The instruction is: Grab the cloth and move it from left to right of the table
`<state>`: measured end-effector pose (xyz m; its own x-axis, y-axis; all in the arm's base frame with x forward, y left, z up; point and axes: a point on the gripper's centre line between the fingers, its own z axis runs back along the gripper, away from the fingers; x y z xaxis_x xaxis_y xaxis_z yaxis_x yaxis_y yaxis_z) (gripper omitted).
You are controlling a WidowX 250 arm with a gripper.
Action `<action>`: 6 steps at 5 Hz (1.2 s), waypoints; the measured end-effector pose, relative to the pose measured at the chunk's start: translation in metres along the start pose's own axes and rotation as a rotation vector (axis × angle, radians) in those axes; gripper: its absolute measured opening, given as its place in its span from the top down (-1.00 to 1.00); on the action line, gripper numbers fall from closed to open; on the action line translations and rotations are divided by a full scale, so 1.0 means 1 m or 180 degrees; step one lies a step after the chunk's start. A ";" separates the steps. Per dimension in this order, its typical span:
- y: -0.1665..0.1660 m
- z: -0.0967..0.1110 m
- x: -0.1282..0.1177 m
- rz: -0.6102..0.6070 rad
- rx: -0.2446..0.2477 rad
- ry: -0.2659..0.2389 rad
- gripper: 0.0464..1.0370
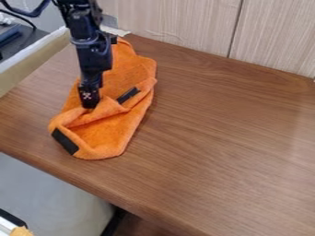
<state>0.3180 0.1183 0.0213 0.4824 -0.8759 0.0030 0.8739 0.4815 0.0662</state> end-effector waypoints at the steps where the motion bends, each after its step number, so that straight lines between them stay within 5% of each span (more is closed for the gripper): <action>1: -0.004 -0.002 0.002 -0.0036 -0.0023 0.0009 -0.93; 4: -0.047 0.004 0.075 -0.0514 -0.0104 -0.0222 -0.93; 6: -0.081 0.005 0.125 -0.0906 -0.0162 -0.0215 -0.93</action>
<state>0.3075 -0.0304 0.0211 0.2140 -0.9751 0.0581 0.9762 0.2156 0.0237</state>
